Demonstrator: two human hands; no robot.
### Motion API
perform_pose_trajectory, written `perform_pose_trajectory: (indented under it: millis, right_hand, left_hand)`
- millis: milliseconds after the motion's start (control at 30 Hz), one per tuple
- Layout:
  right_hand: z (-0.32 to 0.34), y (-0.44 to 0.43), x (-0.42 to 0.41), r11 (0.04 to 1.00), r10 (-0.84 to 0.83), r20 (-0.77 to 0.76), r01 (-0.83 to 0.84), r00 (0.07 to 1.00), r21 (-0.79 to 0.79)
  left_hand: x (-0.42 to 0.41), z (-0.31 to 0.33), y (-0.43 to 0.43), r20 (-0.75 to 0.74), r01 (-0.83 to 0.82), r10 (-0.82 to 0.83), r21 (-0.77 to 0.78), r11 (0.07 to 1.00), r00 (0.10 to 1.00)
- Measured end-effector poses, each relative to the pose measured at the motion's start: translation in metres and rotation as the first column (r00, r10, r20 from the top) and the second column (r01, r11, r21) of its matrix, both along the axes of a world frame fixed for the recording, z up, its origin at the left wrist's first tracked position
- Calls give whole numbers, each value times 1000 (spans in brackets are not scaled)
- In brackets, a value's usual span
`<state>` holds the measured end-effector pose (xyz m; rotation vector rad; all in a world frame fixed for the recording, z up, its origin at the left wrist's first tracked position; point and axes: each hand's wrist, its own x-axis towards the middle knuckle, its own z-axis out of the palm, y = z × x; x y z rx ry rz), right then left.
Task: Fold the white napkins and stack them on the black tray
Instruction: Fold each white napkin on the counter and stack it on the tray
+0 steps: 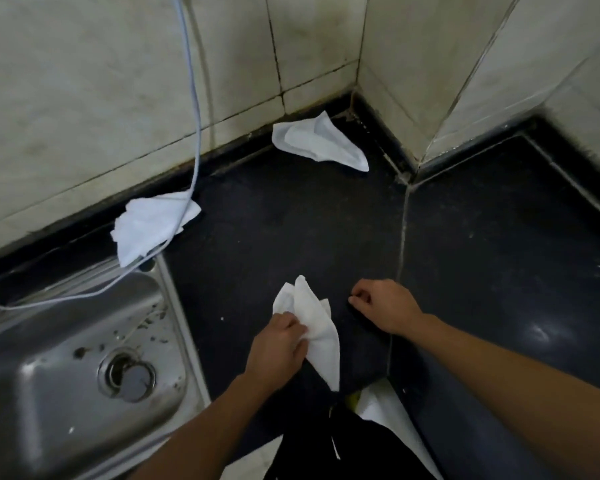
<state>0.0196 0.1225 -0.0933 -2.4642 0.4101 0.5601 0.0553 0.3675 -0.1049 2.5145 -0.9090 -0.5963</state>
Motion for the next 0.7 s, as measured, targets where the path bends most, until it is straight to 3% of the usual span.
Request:
perform_pose_trajectory:
  millis: [67,167,267,433,700]
  right_hand:
    - [0,8,-2,1000,5,20,-5,1000,-3]
    - [3,21,0,1000,-14,71,14,997,7]
    - [2,40,6,997,-61,93,57,994,43]
    - [-6,63,9,986,-150,14,148,989,80]
    - [1,23,-11,932,-325,27,325,945,-163]
  left_hand:
    - [6,3,2,-14,-67,67,-28,997,998]
    - [29,4,4,-28,-322,321,-82,943,947]
    - [56,1,3,-93,-518,518,17,855,851]
    - [65,1,-15,-159,-413,455,238,879,876]
    - [51,-3,18,-39,-505,529,244,828,848]
